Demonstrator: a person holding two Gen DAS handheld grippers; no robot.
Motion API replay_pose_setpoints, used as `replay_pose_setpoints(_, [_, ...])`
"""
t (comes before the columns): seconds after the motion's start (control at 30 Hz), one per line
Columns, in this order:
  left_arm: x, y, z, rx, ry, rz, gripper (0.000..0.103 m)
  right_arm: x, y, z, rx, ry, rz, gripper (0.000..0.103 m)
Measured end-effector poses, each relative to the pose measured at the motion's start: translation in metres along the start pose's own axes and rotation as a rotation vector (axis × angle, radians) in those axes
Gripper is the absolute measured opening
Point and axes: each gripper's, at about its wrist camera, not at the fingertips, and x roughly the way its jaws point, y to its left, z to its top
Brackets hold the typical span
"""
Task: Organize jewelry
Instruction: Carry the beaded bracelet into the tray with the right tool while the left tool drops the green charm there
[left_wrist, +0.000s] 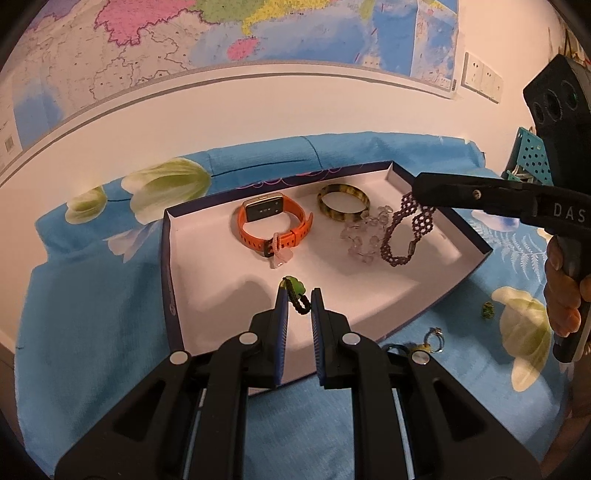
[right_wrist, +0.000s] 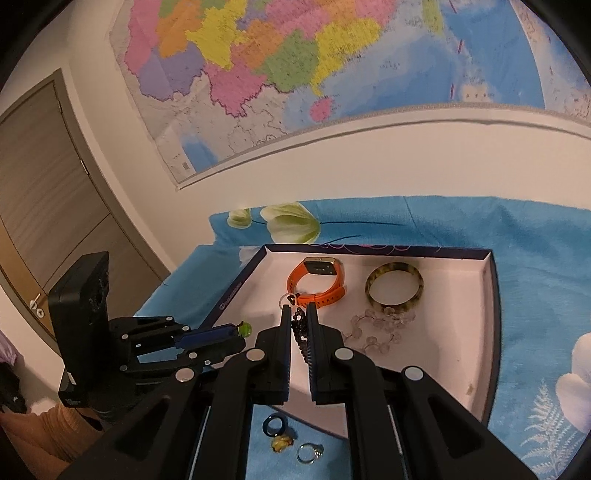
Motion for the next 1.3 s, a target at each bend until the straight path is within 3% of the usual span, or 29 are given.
replay_pose_setpoints(0.37, [0.015, 0.001, 0.009, 0.013, 0.028, 0.017, 0.013, 0.026, -0.011, 0.005, 0.061, 0.043, 0.042, 0.006])
replay_pose_setpoints(1.03, [0.06, 0.003, 0.024, -0.01, 0.128, -0.008, 0.015, 0.038, -0.047, 0.003, 0.126, 0.054, -0.096, 0.007])
replay_pose_setpoints(1.3, [0.063, 0.003, 0.026, -0.024, 0.122, -0.017, 0.019, 0.041, -0.052, 0.001, 0.132, 0.053, -0.137, 0.009])
